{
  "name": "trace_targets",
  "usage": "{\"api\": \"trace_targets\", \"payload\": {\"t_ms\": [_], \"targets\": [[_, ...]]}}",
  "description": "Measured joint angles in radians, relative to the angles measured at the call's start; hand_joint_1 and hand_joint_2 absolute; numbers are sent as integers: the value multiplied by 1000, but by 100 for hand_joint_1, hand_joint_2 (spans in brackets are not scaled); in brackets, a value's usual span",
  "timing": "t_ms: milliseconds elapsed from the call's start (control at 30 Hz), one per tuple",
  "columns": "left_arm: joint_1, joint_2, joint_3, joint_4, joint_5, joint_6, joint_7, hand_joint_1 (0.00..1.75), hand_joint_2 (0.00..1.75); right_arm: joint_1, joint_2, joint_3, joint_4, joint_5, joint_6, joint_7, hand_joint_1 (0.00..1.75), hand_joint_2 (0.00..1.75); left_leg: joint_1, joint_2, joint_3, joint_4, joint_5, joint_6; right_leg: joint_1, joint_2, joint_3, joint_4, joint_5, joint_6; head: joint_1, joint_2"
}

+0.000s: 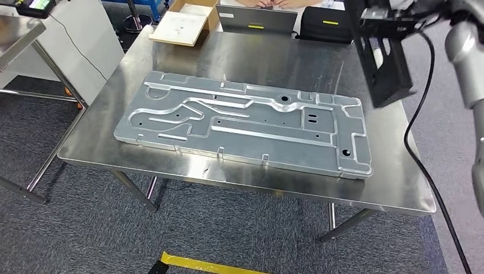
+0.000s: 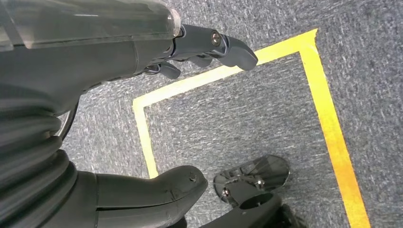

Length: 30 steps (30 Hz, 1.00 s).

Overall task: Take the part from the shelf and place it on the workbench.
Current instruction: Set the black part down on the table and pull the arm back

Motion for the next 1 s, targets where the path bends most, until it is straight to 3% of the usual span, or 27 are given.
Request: {"api": "trace_targets", "payload": {"t_ms": [67, 133, 200, 233, 333, 367, 400, 467, 533, 567, 633, 700, 733, 867, 933, 1000], "targets": [[0, 0, 0, 0, 0, 0, 0, 0, 175, -20, -1, 18, -8, -1, -8, 6, 0, 0, 4, -1, 4, 5, -5, -4, -5, -1, 17, -35, 43, 5, 0, 0], [1, 0, 0, 0, 0, 0, 1, 0, 175, -45, -3, 35, -16, 4, -16, 12, 0, 0, 8, -1, 4, 14, -12, -12, -11, -2, 66, -150, 104, 9, 0, 0], [1, 0, 0, 0, 1, 0, 1, 0, 175, -89, -6, 60, -22, 6, -9, 16, 0, 0, 5, -2, -2, 26, -20, -22, -10, -4, 106, -242, 132, 8, 0, 0], [2, 0, 0, 0, 2, 0, 1, 0, 175, -116, -8, 75, -26, 4, 1, 16, 0, 0, 3, -3, -5, 30, -22, -26, -8, -4, 113, -262, 132, 3, 0, 0], [9, 1, 0, 0, 5, 0, 1, 0, 175, -213, -12, 120, -45, -15, 42, 21, 0, 131, 1, -3, -8, 35, -29, -38, -10, -2, 111, -264, 127, -17, -1, 0], [10, 1, 0, 0, 6, 0, 1, 0, 175, -250, -12, 134, -52, -34, 64, 31, 0, 131, 1, -2, -14, 51, -44, -43, -13, -3, 112, -266, 128, -25, -1, 0], [12, 1, 0, 0, 8, 0, 0, 0, 175, -285, -11, 146, -56, -63, 97, 48, 0, 87, 1, -2, -28, 87, -70, -48, -15, -4, 113, -268, 129, -31, -1, 0], [12, 1, 0, 0, 13, -1, -4, 0, 175, -341, -8, 171, -59, -97, 181, 83, 0, 0, 4, -2, -79, 215, -137, -54, -12, -4, 115, -269, 128, -39, -1, 0], [13, 1, 0, 0, 21, 0, -10, 0, 175, -379, -8, 218, -48, -82, 269, 111, 0, 0, 6, -2, -125, 319, -168, -55, -8, -2, 116, -268, 127, -41, -1, 0], [13, 1, 1, 0, 26, 1, -12, 0, 175, -395, -8, 248, -33, -68, 310, 121, 0, 0, 6, -2, -125, 318, -153, -52, -6, 0, 119, -268, 127, -42, -1, 0], [14, 1, 2, 0, 32, 4, -16, 0, 175, -421, -11, 306, 4, -51, 353, 140, 0, 0, 6, -2, -74, 206, -81, -43, -2, 2, 126, -267, 124, -41, -1, 0], [14, 1, 2, 0, 33, 8, -17, 0, 175, -441, -24, 363, 33, -22, 319, 160, 0, 0, 2, -4, -14, 81, -35, -34, 2, 3, 128, -266, 122, -36, -1, 0], [14, 1, 2, 0, 33, 10, -16, 0, 175, -448, -33, 392, 43, -7, 289, 170, 0, 0, 0, -4, 1, 49, -30, -31, 4, 3, 127, -267, 123, -32, -1, 0], [16, 1, 3, 0, 31, 15, -14, 0, 175, -468, -67, 458, 73, -13, 227, 192, 0, 0, 2, -3, 10, 23, -25, -16, 2, 3, 122, -261, 118, -11, 0, 0], [15, 1, 3, 0, 29, 16, -14, 0, 175, -472, -88, 467, 81, -39, 197, 206, 0, 0, 5, -1, 13, 11, -18, -5, 1, 4, 88, -186, 70, -3, 0, 0], [14, 1, 3, 0, 28, 16, -14, 0, 175, -468, -109, 473, 83, -73, 152, 214, 0, 0, 4, 0, 13, 10, -17, -2, 1, 4, 27, -58, 13, 4, 0, 0]]}}
